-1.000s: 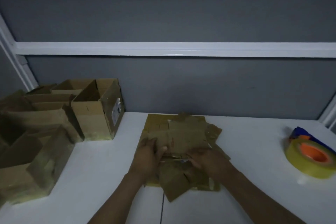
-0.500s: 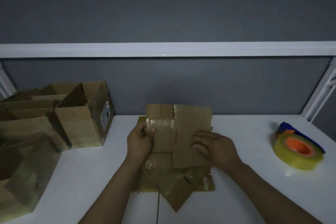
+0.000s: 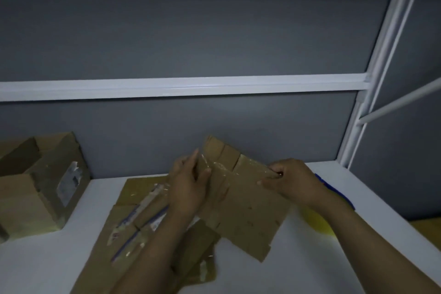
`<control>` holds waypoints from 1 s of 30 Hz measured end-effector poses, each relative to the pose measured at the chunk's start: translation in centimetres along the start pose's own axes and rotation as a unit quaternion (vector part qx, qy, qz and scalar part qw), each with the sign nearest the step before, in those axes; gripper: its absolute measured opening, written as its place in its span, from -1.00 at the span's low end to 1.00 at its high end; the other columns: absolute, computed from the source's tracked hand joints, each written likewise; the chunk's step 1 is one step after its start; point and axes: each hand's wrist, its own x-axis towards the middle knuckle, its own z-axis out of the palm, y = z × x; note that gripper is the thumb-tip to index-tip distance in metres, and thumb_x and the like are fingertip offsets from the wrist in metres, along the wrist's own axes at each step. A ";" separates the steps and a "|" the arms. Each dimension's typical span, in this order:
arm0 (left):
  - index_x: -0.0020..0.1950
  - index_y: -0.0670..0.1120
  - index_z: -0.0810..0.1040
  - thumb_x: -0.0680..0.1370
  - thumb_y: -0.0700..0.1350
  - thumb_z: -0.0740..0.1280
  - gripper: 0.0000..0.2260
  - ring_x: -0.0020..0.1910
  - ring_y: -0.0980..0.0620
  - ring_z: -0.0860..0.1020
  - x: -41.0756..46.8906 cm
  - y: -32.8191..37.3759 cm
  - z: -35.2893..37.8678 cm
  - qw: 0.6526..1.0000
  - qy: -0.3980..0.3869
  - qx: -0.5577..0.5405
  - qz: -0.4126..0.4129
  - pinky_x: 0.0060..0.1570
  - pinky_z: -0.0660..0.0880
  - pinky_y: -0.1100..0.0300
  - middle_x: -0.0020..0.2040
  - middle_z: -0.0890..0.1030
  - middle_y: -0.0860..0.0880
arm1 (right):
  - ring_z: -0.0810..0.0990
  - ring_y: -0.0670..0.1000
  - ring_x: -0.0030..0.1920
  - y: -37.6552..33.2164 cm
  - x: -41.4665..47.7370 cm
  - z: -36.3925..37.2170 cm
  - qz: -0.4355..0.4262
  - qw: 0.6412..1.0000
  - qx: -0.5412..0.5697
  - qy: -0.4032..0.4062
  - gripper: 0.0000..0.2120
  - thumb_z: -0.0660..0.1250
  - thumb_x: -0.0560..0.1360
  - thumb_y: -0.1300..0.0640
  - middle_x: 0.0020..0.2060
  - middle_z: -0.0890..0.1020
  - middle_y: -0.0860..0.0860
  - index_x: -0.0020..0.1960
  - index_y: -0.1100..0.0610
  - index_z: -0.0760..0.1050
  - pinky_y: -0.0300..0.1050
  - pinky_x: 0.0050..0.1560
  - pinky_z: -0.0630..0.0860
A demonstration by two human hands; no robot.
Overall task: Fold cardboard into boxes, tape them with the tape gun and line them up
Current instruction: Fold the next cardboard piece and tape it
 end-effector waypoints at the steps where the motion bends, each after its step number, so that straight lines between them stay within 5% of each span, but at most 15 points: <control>1: 0.47 -0.04 0.37 0.59 0.04 0.29 -0.54 0.26 -0.08 0.42 -0.1 1.0 1.3 1.000 -0.007 0.000 -0.004 0.16 0.39 0.14 0.30 0.45 -0.07 | 0.25 -0.16 -0.51 0.7 -0.1 -0.4 -0.003 1.000 -0.006 0.008 -0.61 0.41 0.43 0.15 -0.54 0.29 -0.12 -0.44 0.07 0.27 -0.30 -0.47 0.14; 4: 0.49 0.04 0.33 0.53 0.29 0.20 -0.40 0.32 0.00 0.45 -0.8 4.8 5.4 0.993 -0.056 -0.097 -0.029 0.31 0.42 -0.03 0.37 0.46 0.02 | 0.21 -0.16 -0.50 3.2 0.1 -2.0 -0.022 0.998 -0.061 -0.017 -0.66 0.31 0.46 0.18 -0.52 0.25 -0.09 -0.40 0.06 0.22 -0.29 -0.46 0.10; 8: 0.50 0.19 0.27 0.50 0.27 0.27 -0.42 0.30 0.21 0.44 -1.9 8.4 10.1 0.958 -0.120 -0.229 -0.122 0.35 0.40 0.14 0.39 0.42 0.18 | 0.41 -0.10 -0.30 5.1 -0.4 -3.6 -0.046 0.983 -0.112 -0.141 -0.75 0.20 0.56 0.15 -0.39 0.39 -0.06 -0.30 0.10 0.32 -0.32 -0.40 0.20; 12: 0.49 0.11 0.30 0.32 0.36 0.44 -0.18 0.28 0.14 0.49 -3.1 9.5 12.4 0.942 -0.096 -0.258 -0.192 0.30 0.46 0.08 0.36 0.47 0.13 | 0.60 -0.05 -0.11 6.8 -0.9 -4.7 0.021 0.983 0.079 -0.167 -0.78 0.18 0.61 -0.04 -0.14 0.64 -0.03 -0.08 -0.01 0.56 -0.17 -0.04 0.52; 16: 0.42 0.08 0.36 0.52 0.05 0.40 -0.51 0.14 0.15 0.54 -3.1 10.4 13.2 0.923 -0.061 -0.293 -0.244 0.23 0.51 0.02 0.19 0.52 0.19 | 0.64 0.10 0.00 8.7 0.0 -5.3 0.086 0.959 0.168 -0.212 -0.60 0.16 0.56 -0.19 -0.08 0.67 0.09 -0.03 0.10 0.59 -0.02 0.06 0.54; 20: 0.51 0.08 0.25 0.43 0.27 0.40 -0.28 0.28 0.06 0.47 -2.3 10.9 13.6 0.914 -0.064 -0.289 -0.276 0.24 0.50 -0.02 0.35 0.43 0.08 | 0.65 0.05 -0.13 8.8 0.3 -4.9 0.073 0.952 0.195 -0.226 -0.68 0.23 0.55 -0.10 -0.20 0.68 0.03 -0.15 0.10 0.61 -0.03 -0.08 0.54; 24: 0.55 0.05 0.16 0.53 -0.05 0.39 -0.35 0.32 0.00 0.43 -1.3 10.3 13.5 0.918 -0.069 -0.256 -0.296 0.26 0.47 0.00 0.43 0.35 0.01 | 0.31 -0.05 -0.41 8.7 0.8 -4.6 0.072 0.977 0.129 -0.156 -0.67 0.22 0.50 0.22 -0.48 0.30 0.00 -0.41 0.09 0.26 -0.22 -0.42 0.22; 27: 0.56 0.07 0.13 0.55 -0.27 0.29 -0.36 0.21 0.08 0.46 -1.0 9.4 12.4 0.929 -0.065 -0.240 -0.274 0.06 0.47 0.18 0.31 0.44 0.07 | 0.45 -0.05 -0.38 9.8 1.3 -5.0 0.086 0.987 0.113 -0.077 -0.77 0.22 0.46 0.24 -0.38 0.56 0.16 -0.33 0.23 0.53 -0.24 -0.36 0.27; 30: 0.55 0.11 0.14 0.54 -0.39 0.25 -0.31 0.20 0.06 0.48 -0.8 8.3 11.3 0.939 -0.066 -0.229 -0.249 -0.06 0.49 0.25 0.34 0.37 0.05 | 0.54 0.04 -0.35 10.4 1.6 -5.8 0.092 0.992 0.084 -0.014 -0.79 0.23 0.48 0.22 -0.19 0.61 0.24 -0.06 0.36 0.53 -0.20 -0.30 0.25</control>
